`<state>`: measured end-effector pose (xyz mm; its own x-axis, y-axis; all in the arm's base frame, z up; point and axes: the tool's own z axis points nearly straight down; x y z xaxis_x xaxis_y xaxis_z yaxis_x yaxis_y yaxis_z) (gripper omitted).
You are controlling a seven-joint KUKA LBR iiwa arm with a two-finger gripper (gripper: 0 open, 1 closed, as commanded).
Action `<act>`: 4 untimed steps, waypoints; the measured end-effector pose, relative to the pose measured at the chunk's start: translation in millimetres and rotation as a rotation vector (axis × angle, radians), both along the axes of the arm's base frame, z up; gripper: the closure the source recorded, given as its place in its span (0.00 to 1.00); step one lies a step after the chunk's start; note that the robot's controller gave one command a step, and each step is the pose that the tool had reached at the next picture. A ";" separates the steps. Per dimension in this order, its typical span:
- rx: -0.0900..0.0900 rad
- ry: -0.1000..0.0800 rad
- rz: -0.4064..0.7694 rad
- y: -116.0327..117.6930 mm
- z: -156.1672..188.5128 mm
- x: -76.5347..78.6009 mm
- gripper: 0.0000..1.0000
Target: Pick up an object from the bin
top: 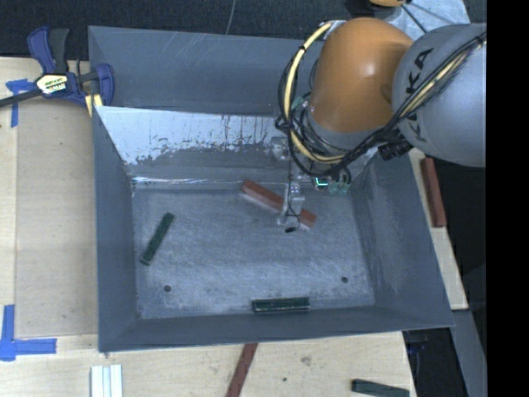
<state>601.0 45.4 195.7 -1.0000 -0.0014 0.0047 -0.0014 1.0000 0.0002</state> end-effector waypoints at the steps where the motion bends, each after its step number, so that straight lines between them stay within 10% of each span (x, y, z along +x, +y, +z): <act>1: 0.000 -0.008 0.000 -0.1 4.9 1.6 0.00; 2: 0.001 -0.017 0.030 -22.5 -40.1 7.8 0.00; 3: 0.000 -0.009 0.069 -50.3 -124.3 19.6 1.00; 4: 0.000 -0.009 0.069 -50.3 -124.3 19.6 1.00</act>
Offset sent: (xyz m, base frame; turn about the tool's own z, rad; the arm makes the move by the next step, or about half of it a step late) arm 0.0113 -0.0604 -0.1192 -0.0711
